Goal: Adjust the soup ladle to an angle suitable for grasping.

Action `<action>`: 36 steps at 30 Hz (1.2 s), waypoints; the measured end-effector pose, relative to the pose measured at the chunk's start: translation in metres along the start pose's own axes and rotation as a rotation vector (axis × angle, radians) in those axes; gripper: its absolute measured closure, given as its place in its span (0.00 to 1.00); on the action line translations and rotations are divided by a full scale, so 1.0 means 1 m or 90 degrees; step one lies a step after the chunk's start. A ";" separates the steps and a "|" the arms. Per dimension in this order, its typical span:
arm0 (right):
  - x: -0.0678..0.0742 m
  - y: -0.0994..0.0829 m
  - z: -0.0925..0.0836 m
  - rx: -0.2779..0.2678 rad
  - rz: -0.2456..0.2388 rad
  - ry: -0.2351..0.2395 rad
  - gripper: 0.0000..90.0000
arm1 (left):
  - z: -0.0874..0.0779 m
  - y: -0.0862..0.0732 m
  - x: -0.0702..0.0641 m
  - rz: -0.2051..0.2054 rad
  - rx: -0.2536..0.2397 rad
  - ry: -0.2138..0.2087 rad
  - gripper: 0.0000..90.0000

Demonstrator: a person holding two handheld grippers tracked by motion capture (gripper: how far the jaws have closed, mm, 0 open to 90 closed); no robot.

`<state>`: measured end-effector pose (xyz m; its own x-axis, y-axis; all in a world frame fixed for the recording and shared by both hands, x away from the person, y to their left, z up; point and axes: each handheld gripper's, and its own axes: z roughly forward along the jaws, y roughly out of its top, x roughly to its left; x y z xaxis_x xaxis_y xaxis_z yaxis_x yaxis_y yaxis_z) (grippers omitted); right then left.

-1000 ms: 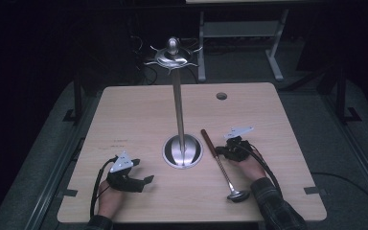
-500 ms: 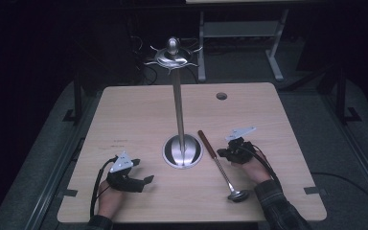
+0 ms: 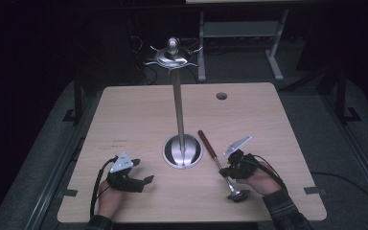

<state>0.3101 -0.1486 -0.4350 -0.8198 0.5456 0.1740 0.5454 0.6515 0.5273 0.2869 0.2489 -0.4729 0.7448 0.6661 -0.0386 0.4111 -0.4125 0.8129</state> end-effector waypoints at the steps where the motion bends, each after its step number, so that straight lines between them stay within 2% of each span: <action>1: 0.002 -0.001 0.000 0.005 -0.003 0.002 1.00 | 0.000 0.000 0.000 0.000 0.000 0.000 0.16; 7: 0.013 -0.005 0.004 0.038 -0.010 0.010 1.00 | 0.000 0.000 0.000 -0.001 0.002 0.001 0.16; 14: 0.015 -0.005 0.007 0.058 -0.006 0.007 1.00 | 0.000 0.000 0.000 -0.001 0.001 0.001 0.16; 18: 0.012 -0.007 0.008 0.070 -0.014 0.000 1.00 | 0.000 0.000 0.000 -0.001 0.001 0.001 0.16; 20: 0.013 -0.007 0.008 0.070 0.001 0.004 1.00 | 0.000 0.000 0.000 -0.001 0.001 0.001 0.16; 25: 0.010 -0.009 0.008 0.082 -0.012 0.000 1.00 | 0.000 0.000 0.000 -0.001 0.001 0.001 0.16; 36: -0.001 -0.015 0.002 0.083 0.016 -0.015 1.00 | 0.000 0.000 0.000 -0.001 0.002 0.001 0.16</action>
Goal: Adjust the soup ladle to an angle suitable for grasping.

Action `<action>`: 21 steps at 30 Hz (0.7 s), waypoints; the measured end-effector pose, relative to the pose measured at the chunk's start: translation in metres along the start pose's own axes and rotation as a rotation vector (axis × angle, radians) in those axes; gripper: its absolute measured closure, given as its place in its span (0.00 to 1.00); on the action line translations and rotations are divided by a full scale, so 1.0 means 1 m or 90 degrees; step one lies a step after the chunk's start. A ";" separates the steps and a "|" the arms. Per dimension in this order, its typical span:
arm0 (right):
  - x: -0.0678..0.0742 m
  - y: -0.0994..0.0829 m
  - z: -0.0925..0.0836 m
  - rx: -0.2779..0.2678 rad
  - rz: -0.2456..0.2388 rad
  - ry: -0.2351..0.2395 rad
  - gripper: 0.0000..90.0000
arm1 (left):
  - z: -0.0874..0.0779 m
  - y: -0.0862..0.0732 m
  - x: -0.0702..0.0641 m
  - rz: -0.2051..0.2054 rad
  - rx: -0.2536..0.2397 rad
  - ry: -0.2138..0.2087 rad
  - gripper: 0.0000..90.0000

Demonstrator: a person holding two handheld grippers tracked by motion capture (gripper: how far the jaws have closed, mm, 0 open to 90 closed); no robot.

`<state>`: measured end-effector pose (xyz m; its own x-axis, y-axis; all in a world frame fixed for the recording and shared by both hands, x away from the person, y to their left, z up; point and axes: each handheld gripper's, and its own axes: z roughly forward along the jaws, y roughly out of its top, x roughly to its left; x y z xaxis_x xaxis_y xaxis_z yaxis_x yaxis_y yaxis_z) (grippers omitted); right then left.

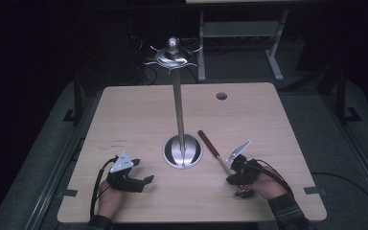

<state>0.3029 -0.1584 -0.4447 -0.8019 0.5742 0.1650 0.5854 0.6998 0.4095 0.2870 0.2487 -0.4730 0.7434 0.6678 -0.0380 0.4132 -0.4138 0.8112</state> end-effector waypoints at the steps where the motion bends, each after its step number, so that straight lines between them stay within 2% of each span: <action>1: -0.005 -0.002 -0.002 -0.001 0.005 -0.005 1.00 | 0.000 0.000 0.000 0.000 0.000 0.000 0.16; 21: -0.042 -0.016 -0.015 -0.001 0.047 -0.030 1.00 | 0.000 0.000 0.000 0.001 0.003 0.003 0.16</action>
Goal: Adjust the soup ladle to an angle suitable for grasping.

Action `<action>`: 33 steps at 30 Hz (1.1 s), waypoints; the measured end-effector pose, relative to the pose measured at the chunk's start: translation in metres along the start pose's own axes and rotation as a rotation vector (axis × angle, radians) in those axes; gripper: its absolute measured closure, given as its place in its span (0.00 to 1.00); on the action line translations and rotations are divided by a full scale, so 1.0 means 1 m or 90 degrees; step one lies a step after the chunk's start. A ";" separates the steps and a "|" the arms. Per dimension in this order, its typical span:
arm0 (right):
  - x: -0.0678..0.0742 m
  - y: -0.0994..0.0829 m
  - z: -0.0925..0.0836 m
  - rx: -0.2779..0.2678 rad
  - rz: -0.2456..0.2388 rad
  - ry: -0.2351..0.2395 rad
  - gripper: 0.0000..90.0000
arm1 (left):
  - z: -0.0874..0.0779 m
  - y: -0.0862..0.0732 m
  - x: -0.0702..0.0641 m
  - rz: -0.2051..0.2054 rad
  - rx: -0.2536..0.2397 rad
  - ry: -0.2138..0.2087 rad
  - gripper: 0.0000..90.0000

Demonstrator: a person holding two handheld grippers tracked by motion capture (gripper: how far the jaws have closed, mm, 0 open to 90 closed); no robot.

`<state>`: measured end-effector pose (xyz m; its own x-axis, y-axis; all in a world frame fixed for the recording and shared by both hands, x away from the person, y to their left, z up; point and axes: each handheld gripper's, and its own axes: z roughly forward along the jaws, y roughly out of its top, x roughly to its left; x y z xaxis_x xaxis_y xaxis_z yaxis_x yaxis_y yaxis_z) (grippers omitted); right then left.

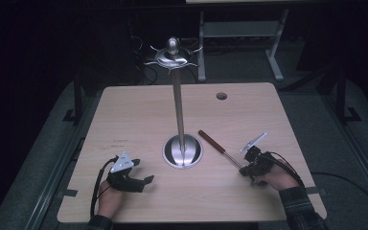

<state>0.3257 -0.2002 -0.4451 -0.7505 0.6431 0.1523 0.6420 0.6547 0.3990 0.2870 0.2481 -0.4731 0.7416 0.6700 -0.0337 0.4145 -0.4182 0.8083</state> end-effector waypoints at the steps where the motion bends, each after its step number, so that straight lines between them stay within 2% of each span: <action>1: -0.001 0.000 0.000 0.001 0.003 -0.005 1.00 | 0.000 0.000 0.000 0.000 0.000 0.000 0.16; 10: -0.015 -0.001 -0.003 0.002 0.025 -0.031 1.00 | 0.000 0.000 0.000 0.000 0.000 -0.001 0.16; 16: -0.017 0.001 -0.004 0.003 0.020 -0.034 1.00 | 0.000 0.000 0.000 -0.002 -0.004 -0.003 0.16; 22: -0.016 0.003 -0.009 -0.014 0.024 -0.028 1.00 | -0.001 0.000 0.000 0.000 -0.005 -0.005 0.16; 28: -0.015 0.011 -0.018 -0.044 0.024 -0.023 1.00 | 0.001 0.000 0.000 0.005 -0.002 0.000 0.16; 33: -0.015 0.019 -0.023 -0.065 0.027 -0.029 1.00 | 0.001 0.000 -0.001 0.001 0.002 -0.002 0.16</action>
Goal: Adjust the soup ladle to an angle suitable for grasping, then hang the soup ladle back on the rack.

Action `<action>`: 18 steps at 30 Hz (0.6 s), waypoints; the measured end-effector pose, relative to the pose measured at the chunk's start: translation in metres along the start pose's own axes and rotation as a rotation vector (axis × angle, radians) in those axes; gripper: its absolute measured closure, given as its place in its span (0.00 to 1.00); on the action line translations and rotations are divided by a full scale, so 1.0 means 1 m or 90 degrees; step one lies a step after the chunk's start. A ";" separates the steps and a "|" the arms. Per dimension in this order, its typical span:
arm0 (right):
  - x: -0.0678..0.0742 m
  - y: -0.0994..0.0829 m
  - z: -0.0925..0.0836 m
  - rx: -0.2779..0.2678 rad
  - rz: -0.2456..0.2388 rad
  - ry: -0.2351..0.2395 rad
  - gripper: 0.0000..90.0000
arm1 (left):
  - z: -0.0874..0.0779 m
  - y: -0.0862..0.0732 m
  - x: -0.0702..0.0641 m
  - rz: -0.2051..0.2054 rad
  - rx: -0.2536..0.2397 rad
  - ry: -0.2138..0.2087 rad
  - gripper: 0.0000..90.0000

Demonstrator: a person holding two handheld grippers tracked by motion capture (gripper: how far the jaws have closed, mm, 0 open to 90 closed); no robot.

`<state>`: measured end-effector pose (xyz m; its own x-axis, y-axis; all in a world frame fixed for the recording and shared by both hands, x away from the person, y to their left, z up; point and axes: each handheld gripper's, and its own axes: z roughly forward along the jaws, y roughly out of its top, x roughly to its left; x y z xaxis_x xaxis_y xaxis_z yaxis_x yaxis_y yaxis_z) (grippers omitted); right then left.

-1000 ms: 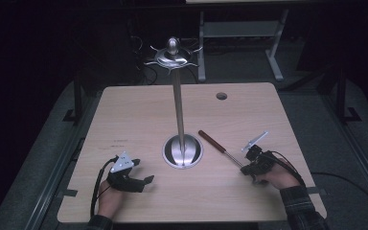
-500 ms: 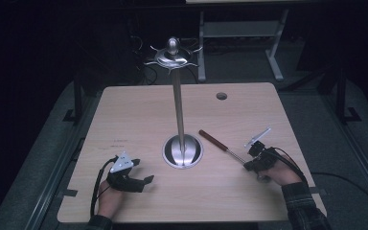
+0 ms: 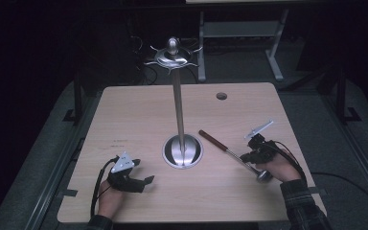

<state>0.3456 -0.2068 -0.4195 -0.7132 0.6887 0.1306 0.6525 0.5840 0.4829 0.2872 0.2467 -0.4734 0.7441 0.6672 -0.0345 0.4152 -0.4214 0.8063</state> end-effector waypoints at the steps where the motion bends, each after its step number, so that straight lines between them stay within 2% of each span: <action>1: 0.000 0.002 -0.001 -0.004 0.002 -0.001 1.00 | 0.000 0.000 0.000 0.001 0.001 0.001 0.16; 4: -0.001 0.007 -0.001 -0.012 -0.001 0.000 1.00 | 0.000 0.000 0.000 0.001 0.001 0.000 0.16; 10: -0.004 0.017 0.002 -0.027 0.017 0.008 0.99 | 0.000 0.000 0.000 0.005 0.004 0.000 0.16; 18: -0.008 0.038 0.007 -0.032 0.012 0.006 0.94 | -0.001 0.000 0.000 0.004 0.006 -0.001 0.16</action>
<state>0.3777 -0.1871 -0.4086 -0.7032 0.6954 0.1482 0.6527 0.5487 0.5225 0.2867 0.2467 -0.4729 0.7475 0.6635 -0.0308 0.4154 -0.4308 0.8011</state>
